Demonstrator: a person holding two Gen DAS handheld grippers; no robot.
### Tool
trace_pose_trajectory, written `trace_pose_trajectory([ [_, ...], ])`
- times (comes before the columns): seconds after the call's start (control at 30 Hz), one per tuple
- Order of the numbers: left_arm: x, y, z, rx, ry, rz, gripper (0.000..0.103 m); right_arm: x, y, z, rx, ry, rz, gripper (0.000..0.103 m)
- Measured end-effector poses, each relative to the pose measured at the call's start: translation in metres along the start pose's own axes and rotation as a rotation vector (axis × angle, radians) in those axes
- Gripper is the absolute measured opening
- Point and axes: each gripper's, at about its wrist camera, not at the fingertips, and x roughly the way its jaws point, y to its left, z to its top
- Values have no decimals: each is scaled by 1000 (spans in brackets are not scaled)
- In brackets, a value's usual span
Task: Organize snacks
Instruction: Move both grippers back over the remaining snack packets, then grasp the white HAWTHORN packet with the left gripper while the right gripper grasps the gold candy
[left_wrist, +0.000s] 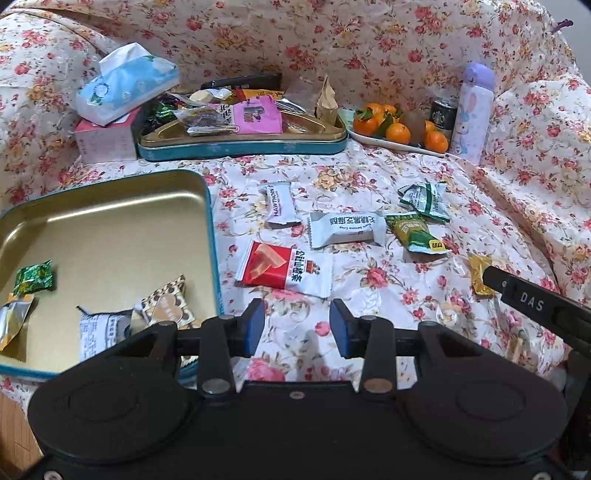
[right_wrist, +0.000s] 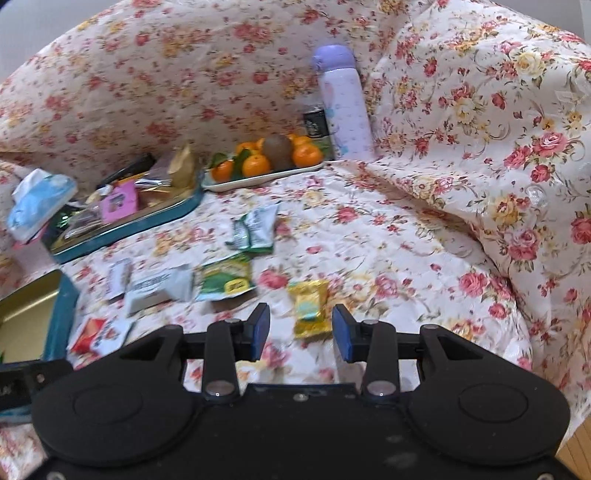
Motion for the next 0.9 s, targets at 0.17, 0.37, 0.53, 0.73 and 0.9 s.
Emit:
trace_pose_trajectory([
  [0.17,10,-5,5,3,16,-2,49,21,-7,7,9,18,-9,40],
  [0.37,22,-8,9,-6,33,1,49,36,-11,7,23,49,1,40],
  [0.53,29,-10,10,6,39,10,49,42,-11,5,21,60,8,41],
  [0.73,36,-9,12,-10,53,11,49,43,-9,5,11,56,8,42],
  [0.9,38,-12,14,6,49,11,49,43,-7,5,-11,47,6,41],
])
